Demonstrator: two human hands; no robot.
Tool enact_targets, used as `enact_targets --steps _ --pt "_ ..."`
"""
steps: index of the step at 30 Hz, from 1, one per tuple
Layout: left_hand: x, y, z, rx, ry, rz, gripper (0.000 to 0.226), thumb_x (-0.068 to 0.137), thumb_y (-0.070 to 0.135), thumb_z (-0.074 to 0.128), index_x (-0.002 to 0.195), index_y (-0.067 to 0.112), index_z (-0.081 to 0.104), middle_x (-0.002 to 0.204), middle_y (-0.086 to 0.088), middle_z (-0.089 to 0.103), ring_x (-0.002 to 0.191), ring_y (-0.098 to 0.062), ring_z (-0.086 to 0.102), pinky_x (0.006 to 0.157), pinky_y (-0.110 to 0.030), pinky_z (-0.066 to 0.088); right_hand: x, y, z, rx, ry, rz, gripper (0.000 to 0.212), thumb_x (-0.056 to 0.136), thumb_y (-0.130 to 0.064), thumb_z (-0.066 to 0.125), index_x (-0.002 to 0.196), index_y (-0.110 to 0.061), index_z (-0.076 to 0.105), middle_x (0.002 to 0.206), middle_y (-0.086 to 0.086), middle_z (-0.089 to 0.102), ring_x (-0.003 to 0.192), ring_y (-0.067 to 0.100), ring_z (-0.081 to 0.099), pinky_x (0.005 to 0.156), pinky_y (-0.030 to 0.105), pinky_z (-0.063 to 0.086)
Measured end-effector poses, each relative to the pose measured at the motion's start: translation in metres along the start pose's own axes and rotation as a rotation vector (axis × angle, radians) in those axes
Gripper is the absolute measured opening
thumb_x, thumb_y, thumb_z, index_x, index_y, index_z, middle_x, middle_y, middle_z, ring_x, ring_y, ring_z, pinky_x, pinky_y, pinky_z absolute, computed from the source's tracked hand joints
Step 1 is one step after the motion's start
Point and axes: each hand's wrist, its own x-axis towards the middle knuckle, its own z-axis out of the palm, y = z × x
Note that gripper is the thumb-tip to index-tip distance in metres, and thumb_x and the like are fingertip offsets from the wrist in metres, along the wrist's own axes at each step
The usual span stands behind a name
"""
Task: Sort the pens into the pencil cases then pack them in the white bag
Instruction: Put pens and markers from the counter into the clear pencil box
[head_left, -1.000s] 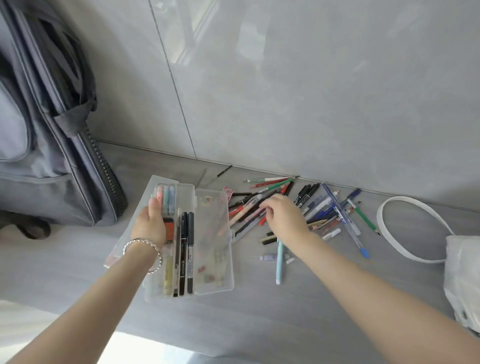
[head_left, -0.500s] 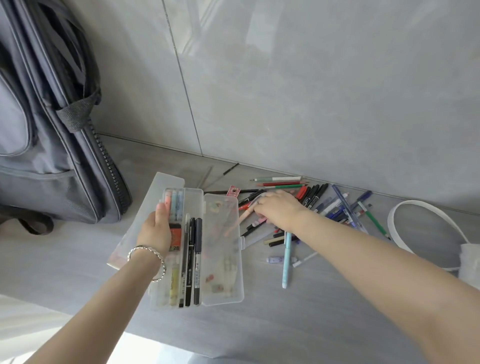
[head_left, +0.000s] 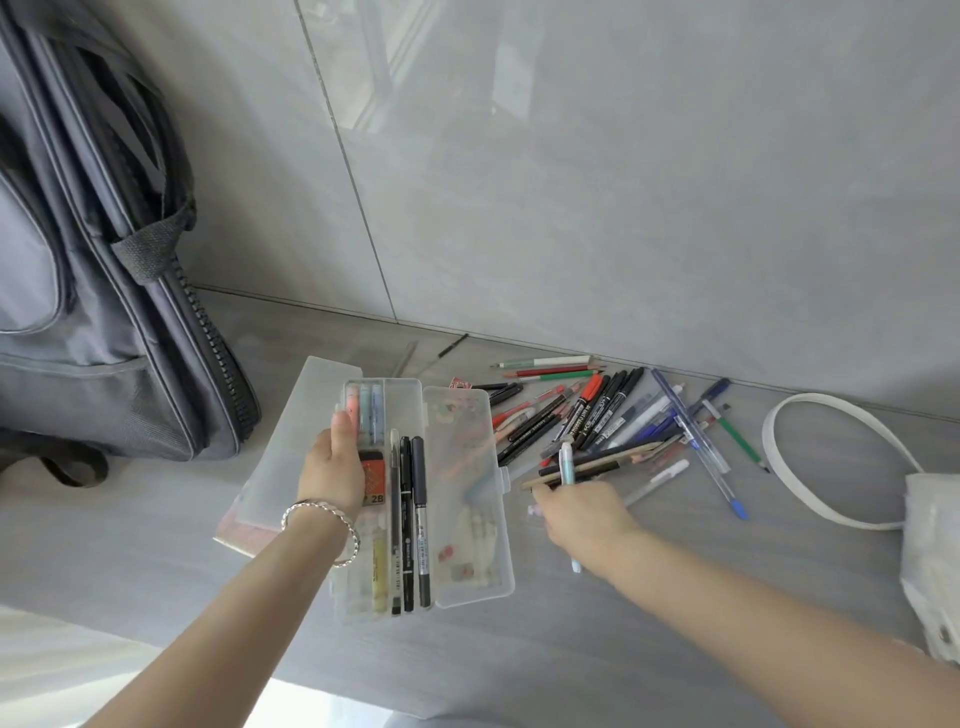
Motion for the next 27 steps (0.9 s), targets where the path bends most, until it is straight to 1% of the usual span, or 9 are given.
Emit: enact_targets --steps 4,6,8,11,13,17,22,25,27 --pt "-0.006 -0.002 0.004 -0.049 0.014 -0.059 0.057 0.095 0.053 0.022 0.113 0.008 0.051 0.096 -0.009 0.057 0.094 -0.028 0.053 0.088 -0.038 0.042 -0.003 0.019 -0.012 0.377 0.245 0.177 0.018 0.095 -0.021 0.042 0.104 -0.01 0.054 0.103 0.006 0.064 0.079 0.023 0.063 0.065 0.032 0.051" --pt "-0.012 -0.001 0.007 -0.076 0.025 -0.066 0.051 0.095 0.053 0.022 0.106 0.012 0.049 0.085 -0.004 0.055 0.09 -0.026 0.051 0.083 -0.035 0.04 -0.013 0.026 -0.028 0.611 0.463 0.259 0.015 0.092 -0.025 0.048 0.083 -0.014 0.051 0.089 0.001 0.055 0.066 0.015 0.052 0.058 0.029 0.045" --pt "-0.019 0.002 0.011 -0.078 0.026 -0.05 0.054 0.094 0.054 0.023 0.111 0.011 0.05 0.092 -0.005 0.057 0.092 -0.026 0.052 0.083 -0.033 0.039 -0.027 0.02 -0.046 0.816 0.582 0.258 0.028 0.089 -0.024 0.053 0.066 -0.017 0.04 0.071 -0.007 0.045 0.057 0.005 0.043 0.05 0.018 0.033" --pt "-0.027 0.006 0.021 -0.115 -0.007 -0.025 0.061 0.093 0.057 0.025 0.118 0.01 0.053 0.104 -0.008 0.06 0.094 -0.026 0.057 0.085 -0.035 0.045 -0.055 -0.012 -0.072 1.241 0.434 0.035 0.011 0.086 -0.016 0.059 0.08 -0.008 0.056 0.077 -0.006 0.061 0.067 -0.008 0.055 0.063 -0.002 0.038" --pt "-0.033 0.009 0.028 -0.129 -0.031 -0.011 0.06 0.092 0.058 0.026 0.113 0.011 0.056 0.102 -0.008 0.063 0.09 -0.026 0.059 0.082 -0.035 0.047 -0.069 -0.034 -0.074 1.383 0.376 -0.116 0.007 0.085 -0.011 0.061 0.092 -0.01 0.058 0.079 -0.007 0.063 0.075 -0.009 0.059 0.073 -0.001 0.042" --pt "-0.043 0.012 0.04 -0.171 -0.082 -0.057 0.075 0.081 0.072 0.028 0.111 0.011 0.058 0.103 -0.012 0.066 0.095 -0.031 0.063 0.092 -0.048 0.049 -0.073 -0.058 -0.054 1.124 0.518 -0.155 0.026 0.082 -0.023 0.056 0.106 -0.028 0.061 0.077 -0.024 0.054 0.077 -0.004 0.06 0.074 0.016 0.053" --pt "-0.052 0.018 0.048 -0.176 -0.122 -0.052 0.086 0.07 0.084 0.025 0.104 0.014 0.061 0.099 -0.009 0.068 0.092 -0.029 0.065 0.089 -0.049 0.051 -0.08 -0.054 -0.036 0.884 0.578 -0.15 0.029 0.075 -0.041 0.043 0.089 -0.028 0.065 0.088 -0.017 0.053 0.072 -0.004 0.06 0.062 0.025 0.055" --pt "-0.054 0.02 0.05 -0.218 -0.138 -0.065 0.083 0.067 0.085 0.028 0.101 0.016 0.06 0.098 -0.01 0.069 0.091 -0.029 0.066 0.088 -0.051 0.052 -0.087 -0.043 -0.044 0.964 0.555 -0.112 0.041 0.079 -0.056 0.039 0.1 -0.032 0.064 0.086 -0.024 0.044 0.079 -0.015 0.052 0.069 0.008 0.045" --pt "-0.055 0.02 0.05 -0.26 -0.145 -0.078 0.084 0.061 0.087 0.031 0.098 0.018 0.059 0.098 -0.011 0.069 0.091 -0.031 0.067 0.086 -0.052 0.053 -0.092 -0.037 -0.053 1.134 0.553 -0.071 0.04 0.082 -0.058 0.034 0.1 -0.033 0.06 0.086 -0.024 0.046 0.085 -0.01 0.05 0.074 0.006 0.038"
